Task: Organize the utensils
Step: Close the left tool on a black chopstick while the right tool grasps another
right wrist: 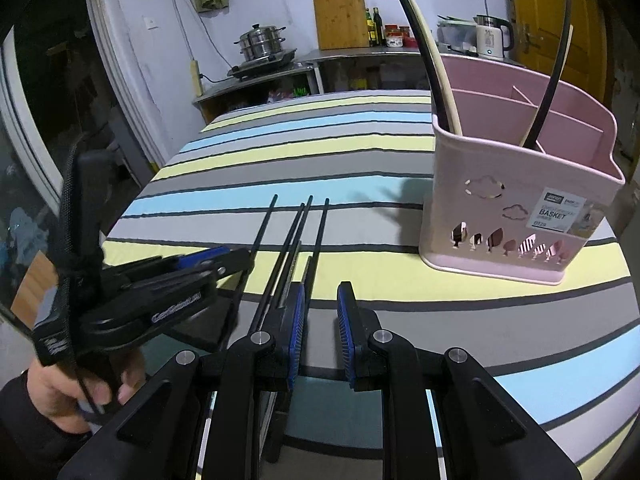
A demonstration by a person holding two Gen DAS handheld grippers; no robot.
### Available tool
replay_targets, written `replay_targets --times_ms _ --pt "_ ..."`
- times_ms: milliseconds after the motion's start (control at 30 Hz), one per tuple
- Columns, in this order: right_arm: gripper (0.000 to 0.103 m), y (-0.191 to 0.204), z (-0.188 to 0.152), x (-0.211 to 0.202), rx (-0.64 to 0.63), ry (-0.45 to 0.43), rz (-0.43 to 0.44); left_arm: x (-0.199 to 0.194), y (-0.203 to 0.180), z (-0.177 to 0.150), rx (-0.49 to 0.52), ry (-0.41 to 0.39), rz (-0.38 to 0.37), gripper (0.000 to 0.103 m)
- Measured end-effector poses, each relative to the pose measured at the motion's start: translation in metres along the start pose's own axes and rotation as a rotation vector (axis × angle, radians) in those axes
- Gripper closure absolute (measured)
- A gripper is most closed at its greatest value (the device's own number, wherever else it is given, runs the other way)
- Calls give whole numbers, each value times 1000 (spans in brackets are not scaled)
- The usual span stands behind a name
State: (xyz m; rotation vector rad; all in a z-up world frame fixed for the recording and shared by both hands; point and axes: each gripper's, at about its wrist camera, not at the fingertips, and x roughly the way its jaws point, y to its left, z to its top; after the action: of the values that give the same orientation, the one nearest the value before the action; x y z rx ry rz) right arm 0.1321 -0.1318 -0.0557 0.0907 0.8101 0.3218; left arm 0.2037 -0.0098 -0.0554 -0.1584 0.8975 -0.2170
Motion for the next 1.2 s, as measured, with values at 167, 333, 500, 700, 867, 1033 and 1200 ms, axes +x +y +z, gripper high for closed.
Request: replay_targets --times_ms 167,333,500,700,867,1033,1200 --pt "85 -3 3 9 10 14 -8 8 -4 6 36 -11 42 93" --pt "85 -2 9 22 15 26 -1 0 9 1 25 -5 22 95" --pt "85 5 18 45 5 53 14 -10 19 -5 26 5 22 95" --pt "85 10 28 73 -5 84 8 -17 29 -8 16 9 13 95" --pt "87 5 34 89 12 105 -8 -16 34 -3 -20 10 -1 95" --pt "90 6 41 94 -5 112 -32 -8 36 4 -52 29 8 93" --pt "95 13 41 96 -56 119 -86 -1 20 7 22 20 47 77"
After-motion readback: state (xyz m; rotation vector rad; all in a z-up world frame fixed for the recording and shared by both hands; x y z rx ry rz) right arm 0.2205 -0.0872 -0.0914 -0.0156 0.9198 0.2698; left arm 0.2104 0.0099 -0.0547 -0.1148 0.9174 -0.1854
